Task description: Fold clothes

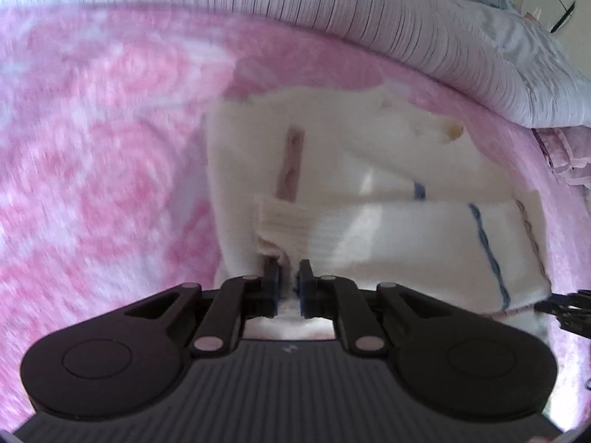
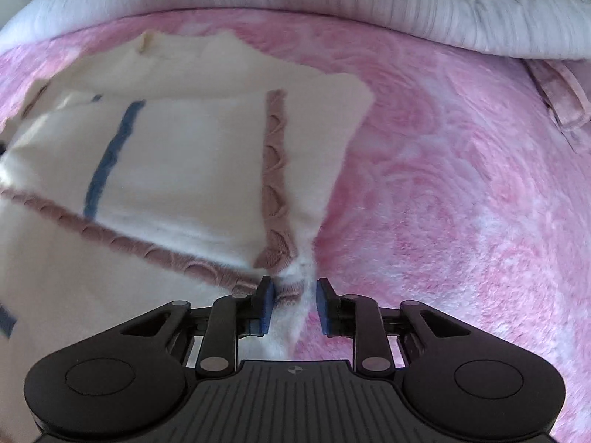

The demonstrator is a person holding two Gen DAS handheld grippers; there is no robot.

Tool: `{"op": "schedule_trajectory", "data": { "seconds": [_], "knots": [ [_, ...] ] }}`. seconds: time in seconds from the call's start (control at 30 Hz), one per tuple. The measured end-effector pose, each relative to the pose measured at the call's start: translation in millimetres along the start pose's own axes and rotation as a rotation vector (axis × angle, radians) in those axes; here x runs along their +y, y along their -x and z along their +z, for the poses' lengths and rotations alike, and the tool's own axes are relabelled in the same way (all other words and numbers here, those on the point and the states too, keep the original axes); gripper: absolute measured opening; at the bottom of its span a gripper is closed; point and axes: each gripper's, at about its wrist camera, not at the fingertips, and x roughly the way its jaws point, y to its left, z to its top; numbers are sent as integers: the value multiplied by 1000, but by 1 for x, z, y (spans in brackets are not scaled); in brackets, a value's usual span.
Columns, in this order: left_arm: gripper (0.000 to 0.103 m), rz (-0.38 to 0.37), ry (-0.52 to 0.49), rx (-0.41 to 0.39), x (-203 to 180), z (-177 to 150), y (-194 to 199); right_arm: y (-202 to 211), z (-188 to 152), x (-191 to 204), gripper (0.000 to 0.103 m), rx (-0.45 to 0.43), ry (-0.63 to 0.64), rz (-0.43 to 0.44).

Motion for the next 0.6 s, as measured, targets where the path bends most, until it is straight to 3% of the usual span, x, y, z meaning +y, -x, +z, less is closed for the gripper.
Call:
{"op": "schedule_trajectory", "data": {
  "seconds": [0.1,0.23,0.43,0.5,0.6],
  "knots": [
    [8,19,-84,-16,-8,1,4,5,6,-6,33,6,-20,20],
    [13,45,-95,46,-3,-2,-7,11,14,-14,34,14,-46,47],
    [13,136,28,-133,5,15,30,13,30,-26,34,0,-92,79],
    [13,80,19,-141,2,23,30,5,42,-28,34,-41,-116,77],
    [12,24,-104,-73,-15,26,9,-15,62,-24,34,-105,-136,98]
  ]
}}
